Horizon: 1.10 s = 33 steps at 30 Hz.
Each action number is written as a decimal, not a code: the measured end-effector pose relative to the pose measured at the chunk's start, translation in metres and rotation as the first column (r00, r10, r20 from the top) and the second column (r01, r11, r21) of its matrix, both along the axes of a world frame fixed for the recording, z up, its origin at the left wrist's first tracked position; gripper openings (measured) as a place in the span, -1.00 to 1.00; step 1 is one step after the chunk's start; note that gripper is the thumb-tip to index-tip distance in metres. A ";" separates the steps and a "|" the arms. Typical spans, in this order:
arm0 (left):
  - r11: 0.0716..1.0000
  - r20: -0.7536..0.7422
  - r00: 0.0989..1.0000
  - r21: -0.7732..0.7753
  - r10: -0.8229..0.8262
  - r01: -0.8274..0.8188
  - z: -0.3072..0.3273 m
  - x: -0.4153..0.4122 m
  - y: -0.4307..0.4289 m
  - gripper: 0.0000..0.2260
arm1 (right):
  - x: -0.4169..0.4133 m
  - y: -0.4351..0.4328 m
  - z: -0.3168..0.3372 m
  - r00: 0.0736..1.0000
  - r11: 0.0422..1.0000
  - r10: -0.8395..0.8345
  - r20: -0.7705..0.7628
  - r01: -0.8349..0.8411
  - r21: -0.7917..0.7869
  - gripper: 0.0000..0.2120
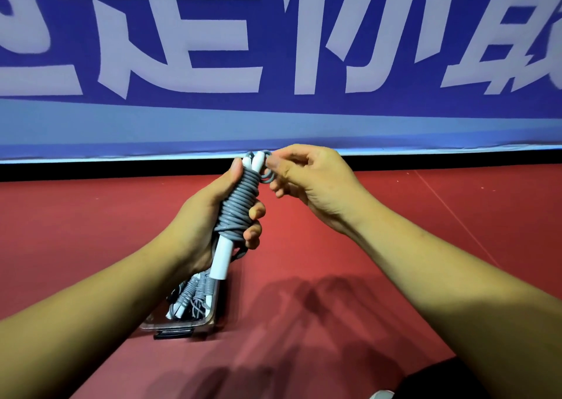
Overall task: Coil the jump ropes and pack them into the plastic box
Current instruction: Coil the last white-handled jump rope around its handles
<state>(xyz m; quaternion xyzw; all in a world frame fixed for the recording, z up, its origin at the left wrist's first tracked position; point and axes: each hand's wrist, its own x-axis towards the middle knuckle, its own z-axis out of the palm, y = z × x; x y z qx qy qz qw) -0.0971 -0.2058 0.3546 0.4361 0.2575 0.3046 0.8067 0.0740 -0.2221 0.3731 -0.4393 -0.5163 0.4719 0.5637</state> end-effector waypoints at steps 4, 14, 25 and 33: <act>0.992 -0.135 0.991 0.127 0.023 -0.005 -0.004 -0.008 0.008 -0.48 | -0.003 0.002 -0.003 0.990 0.996 -0.085 0.117 0.081 0.036 -0.94; 0.993 -0.376 0.923 0.111 0.076 -0.037 -0.003 -0.022 0.025 -0.69 | -0.021 0.018 -0.015 1.000 0.984 0.016 0.014 -0.014 -0.180 -0.83; 0.991 -0.421 0.897 0.055 0.134 -0.123 -0.005 -0.090 0.068 -0.95 | -0.083 0.075 -0.043 0.978 0.936 0.045 -0.205 -0.113 -0.334 -0.93; 0.970 -0.648 0.732 0.051 0.213 -0.237 -0.119 -0.140 0.121 -0.89 | -0.154 0.123 -0.162 0.991 0.776 0.048 -0.122 -0.114 -0.620 -0.94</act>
